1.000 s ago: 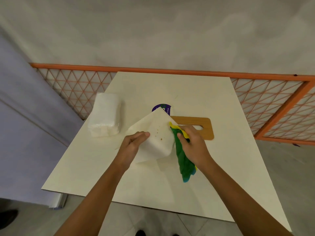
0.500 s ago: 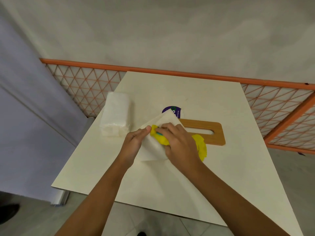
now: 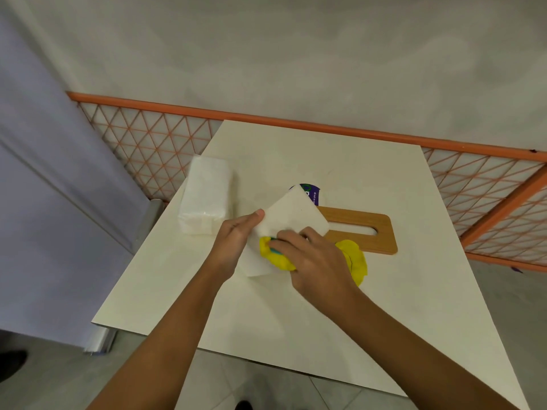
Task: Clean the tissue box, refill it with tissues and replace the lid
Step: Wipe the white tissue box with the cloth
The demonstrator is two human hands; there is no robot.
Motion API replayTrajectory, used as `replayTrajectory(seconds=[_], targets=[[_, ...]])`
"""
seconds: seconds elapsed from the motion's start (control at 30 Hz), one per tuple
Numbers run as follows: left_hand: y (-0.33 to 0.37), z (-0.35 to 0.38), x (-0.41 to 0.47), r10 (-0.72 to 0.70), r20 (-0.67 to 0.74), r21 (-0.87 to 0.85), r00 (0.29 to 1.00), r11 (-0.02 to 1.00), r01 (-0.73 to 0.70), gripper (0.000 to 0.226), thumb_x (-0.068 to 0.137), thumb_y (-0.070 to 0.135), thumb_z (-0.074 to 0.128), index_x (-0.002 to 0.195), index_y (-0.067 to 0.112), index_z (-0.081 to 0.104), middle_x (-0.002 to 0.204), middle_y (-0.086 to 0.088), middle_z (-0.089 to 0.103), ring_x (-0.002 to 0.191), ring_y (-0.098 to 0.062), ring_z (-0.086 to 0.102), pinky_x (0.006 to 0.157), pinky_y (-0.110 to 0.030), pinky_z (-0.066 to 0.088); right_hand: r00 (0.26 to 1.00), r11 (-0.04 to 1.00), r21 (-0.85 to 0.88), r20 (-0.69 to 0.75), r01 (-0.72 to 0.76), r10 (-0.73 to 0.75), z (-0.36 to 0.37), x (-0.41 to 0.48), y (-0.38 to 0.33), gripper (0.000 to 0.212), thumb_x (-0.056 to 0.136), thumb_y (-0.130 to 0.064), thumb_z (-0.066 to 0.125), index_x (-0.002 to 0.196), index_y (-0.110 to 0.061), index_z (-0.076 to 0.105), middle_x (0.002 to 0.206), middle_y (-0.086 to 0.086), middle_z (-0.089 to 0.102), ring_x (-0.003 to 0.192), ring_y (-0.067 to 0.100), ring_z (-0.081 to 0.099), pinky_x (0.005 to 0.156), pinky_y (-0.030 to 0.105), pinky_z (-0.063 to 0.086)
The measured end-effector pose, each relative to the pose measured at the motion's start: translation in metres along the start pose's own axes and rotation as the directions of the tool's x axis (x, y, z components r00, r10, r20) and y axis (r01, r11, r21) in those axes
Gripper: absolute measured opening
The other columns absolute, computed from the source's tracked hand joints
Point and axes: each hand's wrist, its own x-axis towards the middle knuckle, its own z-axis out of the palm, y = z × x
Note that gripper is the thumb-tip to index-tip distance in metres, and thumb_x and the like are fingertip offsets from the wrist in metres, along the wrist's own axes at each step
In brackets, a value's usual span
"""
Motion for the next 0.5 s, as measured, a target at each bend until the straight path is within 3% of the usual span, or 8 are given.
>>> replayTrajectory(seconds=[0.13, 0.27, 0.43, 0.5], targets=[[-0.003, 0.002, 0.000, -0.006, -0.028, 0.064, 1.000, 0.998, 0.008, 0.021, 0.090, 0.024, 0.058, 0.083, 0.009, 0.071, 0.093, -0.012, 0.067, 0.090, -0.021, 0.061, 0.095, -0.033, 0.044, 0.980, 0.981, -0.001, -0.046, -0.194, 0.193, 0.006, 0.024, 0.015, 0.045, 0.063, -0.007, 0.038, 0.089, -0.017, 0.073, 0.084, -0.002, 0.069, 0.060, 0.022, 0.060, 0.044, 0.022, 0.040], [-0.004, 0.006, 0.000, -0.034, -0.042, 0.072, 0.999, 0.997, 0.037, 0.025, 0.088, 0.025, 0.061, 0.084, 0.002, 0.066, 0.088, -0.012, 0.063, 0.084, -0.021, 0.058, 0.085, -0.032, 0.044, 0.906, 0.903, 0.083, -0.007, -0.422, 0.424, 0.009, 0.031, 0.039, 0.040, 0.060, 0.006, 0.060, 0.095, -0.009, 0.072, 0.091, 0.008, 0.068, 0.071, 0.032, 0.063, 0.054, 0.028, 0.049], [-0.002, 0.001, 0.000, -0.018, 0.016, 0.144, 1.000, 0.989, 0.015, 0.031, 0.081, 0.027, 0.068, 0.071, 0.002, 0.054, 0.073, -0.012, 0.039, 0.069, -0.020, 0.036, 0.063, -0.029, 0.028, 0.956, 0.946, 0.141, 0.066, -0.292, 0.286, 0.006, 0.029, 0.017, 0.039, 0.058, 0.003, 0.055, 0.092, -0.008, 0.072, 0.086, 0.005, 0.068, 0.067, 0.026, 0.064, 0.050, 0.026, 0.051], [0.001, -0.001, 0.000, -0.042, 0.061, 0.196, 0.997, 0.980, 0.030, 0.047, 0.066, 0.040, 0.074, 0.069, -0.001, 0.051, 0.074, -0.010, 0.039, 0.070, -0.021, 0.035, 0.067, -0.030, 0.026, 0.931, 0.916, 0.169, 0.096, -0.363, 0.351, 0.002, 0.034, 0.026, 0.040, 0.066, 0.005, 0.054, 0.100, -0.008, 0.070, 0.095, 0.007, 0.066, 0.079, 0.029, 0.064, 0.058, 0.030, 0.052]])
